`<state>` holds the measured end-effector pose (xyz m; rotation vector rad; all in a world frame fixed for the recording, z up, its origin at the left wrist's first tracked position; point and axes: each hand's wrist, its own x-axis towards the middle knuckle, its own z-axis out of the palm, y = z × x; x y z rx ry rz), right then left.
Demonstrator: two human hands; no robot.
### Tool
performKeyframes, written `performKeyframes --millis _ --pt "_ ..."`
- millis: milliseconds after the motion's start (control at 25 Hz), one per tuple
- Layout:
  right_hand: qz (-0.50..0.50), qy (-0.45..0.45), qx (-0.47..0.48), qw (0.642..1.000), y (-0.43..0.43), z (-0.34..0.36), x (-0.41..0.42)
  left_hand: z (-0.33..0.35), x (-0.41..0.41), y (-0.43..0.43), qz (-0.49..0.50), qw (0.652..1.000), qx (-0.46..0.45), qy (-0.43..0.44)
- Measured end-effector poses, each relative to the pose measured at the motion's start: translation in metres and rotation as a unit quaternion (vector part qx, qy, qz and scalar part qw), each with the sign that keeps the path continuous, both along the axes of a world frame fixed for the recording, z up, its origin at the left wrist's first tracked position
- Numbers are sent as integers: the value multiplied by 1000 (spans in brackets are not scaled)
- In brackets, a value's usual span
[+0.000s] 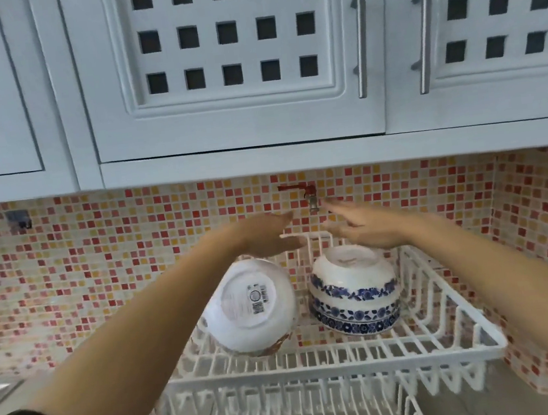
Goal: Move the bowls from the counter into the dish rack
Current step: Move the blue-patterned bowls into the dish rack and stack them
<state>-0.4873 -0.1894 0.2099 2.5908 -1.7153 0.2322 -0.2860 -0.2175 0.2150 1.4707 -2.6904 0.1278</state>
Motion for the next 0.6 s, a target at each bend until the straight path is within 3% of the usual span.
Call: performKeyframes --millis 240,480,600 --pt "56 3 11 998 -21 20 171 -11 169 -4 105 993 -38 46" --pt "86 50 47 994 -53 4 350 -49 356 -18 238 971 -4 22" --pt "44 79 96 991 -87 -31 420 -89 423 -33 265 963 44 28"
